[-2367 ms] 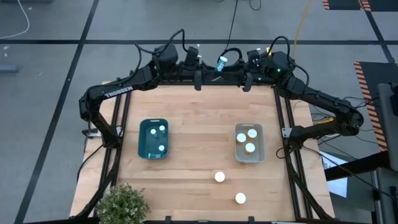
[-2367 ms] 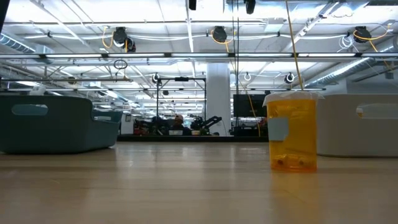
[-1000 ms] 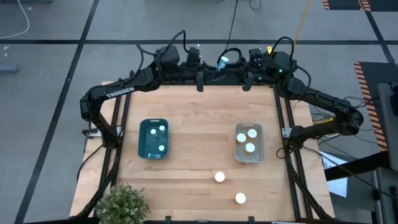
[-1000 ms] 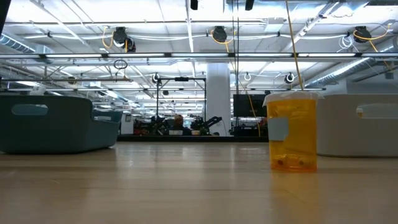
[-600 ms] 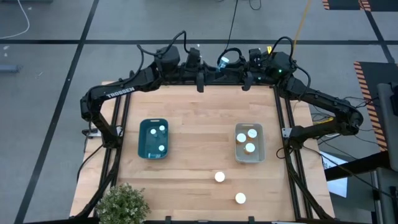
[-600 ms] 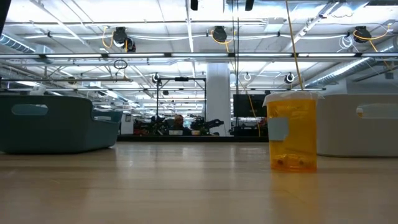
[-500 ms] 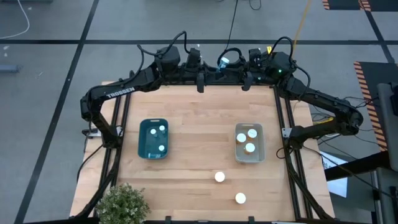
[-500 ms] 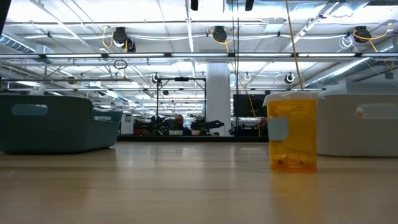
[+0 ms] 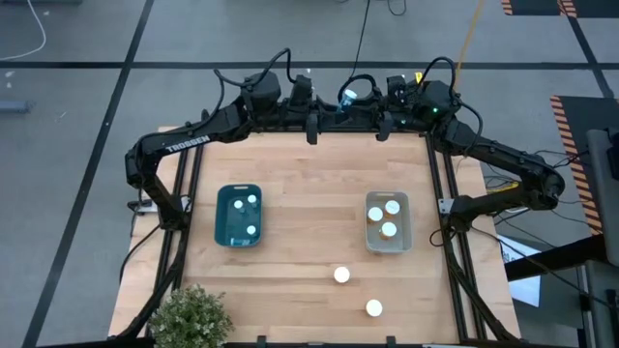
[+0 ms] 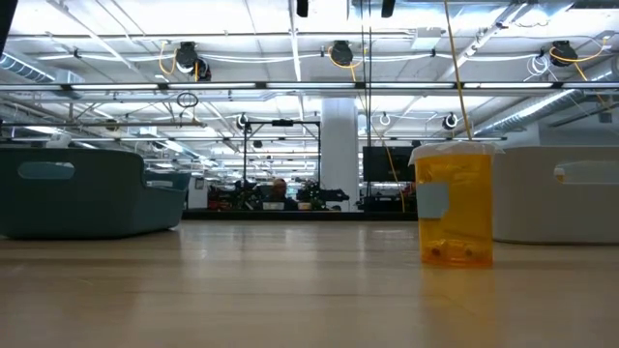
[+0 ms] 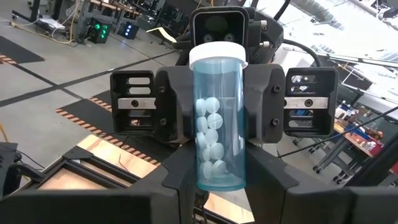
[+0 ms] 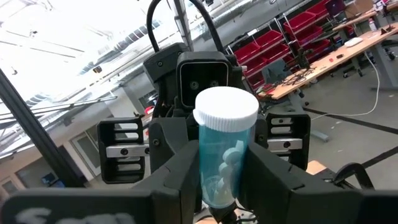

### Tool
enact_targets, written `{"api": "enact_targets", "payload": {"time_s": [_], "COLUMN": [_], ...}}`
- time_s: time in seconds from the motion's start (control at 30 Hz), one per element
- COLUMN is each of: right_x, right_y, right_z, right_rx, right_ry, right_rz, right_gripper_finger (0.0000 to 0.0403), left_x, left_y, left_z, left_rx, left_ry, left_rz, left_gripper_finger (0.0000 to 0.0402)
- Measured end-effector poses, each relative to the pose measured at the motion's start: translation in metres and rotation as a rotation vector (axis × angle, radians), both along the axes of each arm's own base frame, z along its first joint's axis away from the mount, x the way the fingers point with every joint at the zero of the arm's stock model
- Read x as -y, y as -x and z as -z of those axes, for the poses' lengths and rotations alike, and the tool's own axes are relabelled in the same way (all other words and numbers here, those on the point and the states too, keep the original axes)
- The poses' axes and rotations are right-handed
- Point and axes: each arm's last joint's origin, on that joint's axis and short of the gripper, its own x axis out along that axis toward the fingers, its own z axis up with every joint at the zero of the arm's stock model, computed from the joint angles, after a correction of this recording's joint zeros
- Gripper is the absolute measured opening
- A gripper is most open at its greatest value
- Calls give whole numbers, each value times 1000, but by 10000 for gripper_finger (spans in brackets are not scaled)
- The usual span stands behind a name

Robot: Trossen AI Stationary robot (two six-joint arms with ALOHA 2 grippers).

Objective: Pick and place medicine bottles into bin by pill shape (circle, oval)
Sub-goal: Adjust the blue pill bottle

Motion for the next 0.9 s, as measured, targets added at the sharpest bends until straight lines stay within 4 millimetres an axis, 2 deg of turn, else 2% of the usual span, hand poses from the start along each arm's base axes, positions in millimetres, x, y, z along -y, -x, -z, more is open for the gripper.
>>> {"api": "enact_targets", "payload": {"time_s": [0.27,0.6,0.77,0.9], "right_x": [0,1,0,-1], "right_y": [0,0,0,-1], "right_z": [1,2,4,8], "right_rx": [-10,-20,-36,-85], "right_ry": [-3,-9,-5,-7], "right_rz": [-1,2,-48,-95], "right_gripper_finger": [98,100,99,100], "left_x": [0,1,0,1], "left_y": [1,2,25,47], "left_z": [3,8,7,3], "left_rx": [-38,-89,-220,-309], "left_ry": [34,141,179,159], "left_rz": [48,115,131,119], "left_gripper_finger": [130,256,306,325]}}
